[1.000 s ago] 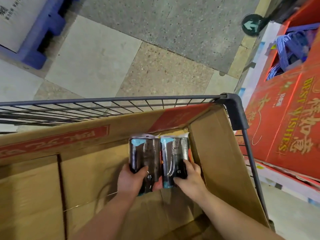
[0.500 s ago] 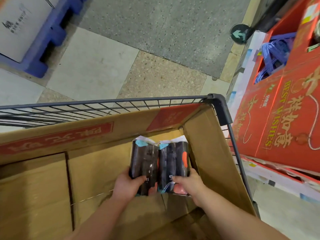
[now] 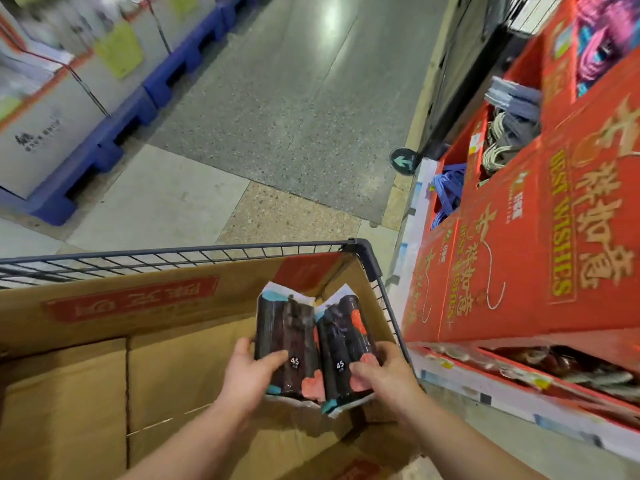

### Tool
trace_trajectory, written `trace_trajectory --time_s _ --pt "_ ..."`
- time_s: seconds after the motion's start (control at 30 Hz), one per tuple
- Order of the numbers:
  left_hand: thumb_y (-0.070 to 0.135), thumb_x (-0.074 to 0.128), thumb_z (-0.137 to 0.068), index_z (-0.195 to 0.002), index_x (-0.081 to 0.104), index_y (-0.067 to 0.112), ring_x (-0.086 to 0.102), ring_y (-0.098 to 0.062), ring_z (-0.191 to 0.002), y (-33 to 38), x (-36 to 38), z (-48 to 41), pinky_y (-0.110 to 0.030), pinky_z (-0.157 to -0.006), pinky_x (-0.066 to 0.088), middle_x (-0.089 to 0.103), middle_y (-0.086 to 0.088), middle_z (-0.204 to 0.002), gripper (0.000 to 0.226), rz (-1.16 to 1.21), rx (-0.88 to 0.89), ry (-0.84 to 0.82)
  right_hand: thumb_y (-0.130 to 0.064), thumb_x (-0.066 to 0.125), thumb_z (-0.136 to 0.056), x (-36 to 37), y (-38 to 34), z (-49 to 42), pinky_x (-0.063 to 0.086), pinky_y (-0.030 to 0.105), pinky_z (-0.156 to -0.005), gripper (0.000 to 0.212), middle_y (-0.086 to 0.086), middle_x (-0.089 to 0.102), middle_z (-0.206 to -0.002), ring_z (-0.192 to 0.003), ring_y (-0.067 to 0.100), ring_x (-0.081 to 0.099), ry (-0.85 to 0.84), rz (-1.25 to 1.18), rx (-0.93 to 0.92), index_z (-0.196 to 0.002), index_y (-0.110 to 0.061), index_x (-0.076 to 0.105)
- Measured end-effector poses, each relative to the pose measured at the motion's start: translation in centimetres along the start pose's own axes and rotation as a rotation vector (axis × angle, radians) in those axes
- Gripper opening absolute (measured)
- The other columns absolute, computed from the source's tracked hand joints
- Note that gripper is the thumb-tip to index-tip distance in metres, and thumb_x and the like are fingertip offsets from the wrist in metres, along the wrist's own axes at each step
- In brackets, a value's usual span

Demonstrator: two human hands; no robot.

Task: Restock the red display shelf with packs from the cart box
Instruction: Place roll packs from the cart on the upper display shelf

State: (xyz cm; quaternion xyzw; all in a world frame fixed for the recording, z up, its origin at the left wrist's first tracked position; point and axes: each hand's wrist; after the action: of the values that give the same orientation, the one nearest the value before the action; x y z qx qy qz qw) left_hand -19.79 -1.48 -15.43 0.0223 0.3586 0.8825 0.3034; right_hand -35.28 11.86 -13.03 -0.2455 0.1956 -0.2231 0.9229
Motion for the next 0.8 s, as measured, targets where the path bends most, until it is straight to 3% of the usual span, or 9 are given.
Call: trace_trajectory --time_s 0.13,0.4,0.5,0.6,0.73,0.8 --pt "0.009 0.072 -0.081 -0.125 0.045 0.012 0.069 -0.028 -0.088 2.0 1.2 2.4 -0.044 -0.082 0.056 0.068 -0.008 -0.102 0.052 0.053 0.059 -0.097 -0.016 0.068 -0.085 -3.3 -0.2 3.4 0.037 0.027 -0.082 0.042 0.000 0.051 -0.106 -0.095 0.015 0.051 0.093 -0.127 -0.079 -0.116 -0.021 0.040" --pt "0.004 0.067 -0.085 -0.132 0.040 0.017 0.067 -0.025 -0.084 4.3 7.6 10.6 -0.028 -0.061 0.052 0.063 -0.005 -0.100 0.056 0.072 0.232 -0.269 -0.015 0.075 -0.077 -11.2 4.9 9.6 0.046 0.035 -0.083 0.043 -0.001 0.063 -0.102 -0.096 0.023 0.061 0.300 -0.397 -0.160 -0.114 -0.015 0.054" --pt "0.006 0.069 -0.084 -0.138 0.037 0.013 0.067 -0.025 -0.086 3.6 11.2 13.9 -0.028 -0.065 0.052 0.062 -0.011 -0.109 0.063 -0.006 0.285 -0.330 -0.017 0.073 -0.079 -14.5 8.7 11.8 0.048 0.036 -0.078 0.039 0.005 0.066 -0.105 -0.098 0.026 0.064 0.341 -0.478 -0.182 -0.115 -0.017 0.058" --pt "0.009 0.070 -0.084 -0.139 0.037 0.013 0.066 -0.027 -0.094 2.6 15.0 17.8 -0.038 -0.080 0.054 0.063 -0.011 -0.112 0.065 -0.073 0.330 -0.383 -0.020 0.075 -0.076 -18.1 12.9 14.8 0.048 0.037 -0.078 0.041 0.006 0.065 -0.107 -0.098 0.027 0.063 0.399 -0.589 -0.193 -0.114 -0.019 0.058" --pt "0.009 0.072 -0.082 -0.121 0.044 0.019 0.064 -0.016 -0.084 1.1 20.5 23.4 -0.029 -0.068 0.050 0.064 0.002 -0.095 0.048 -0.112 0.371 -0.496 -0.013 0.069 -0.083 -23.3 18.5 19.5 0.046 0.037 -0.078 0.026 0.003 0.064 -0.101 -0.092 0.025 0.061 0.470 -0.730 -0.222 -0.105 -0.020 0.057" --pt "0.012 0.076 -0.077 -0.123 0.047 0.017 0.066 -0.023 -0.091 0.2 23.5 25.8 -0.038 -0.078 0.053 0.066 -0.004 -0.101 0.055 -0.108 0.359 -0.541 -0.011 0.069 -0.083 -25.9 21.2 21.6 0.049 0.038 -0.076 0.026 0.006 0.065 -0.101 -0.092 0.027 0.062 0.513 -0.788 -0.236 -0.105 -0.018 0.057"
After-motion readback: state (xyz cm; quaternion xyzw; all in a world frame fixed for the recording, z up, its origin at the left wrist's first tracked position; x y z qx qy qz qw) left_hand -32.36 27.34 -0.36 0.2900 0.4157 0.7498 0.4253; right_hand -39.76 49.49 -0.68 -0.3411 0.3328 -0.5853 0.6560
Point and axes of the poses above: each hand's wrist, its own z-axis away from the middle knuckle, its own x-axis out of the palm, y = z × x
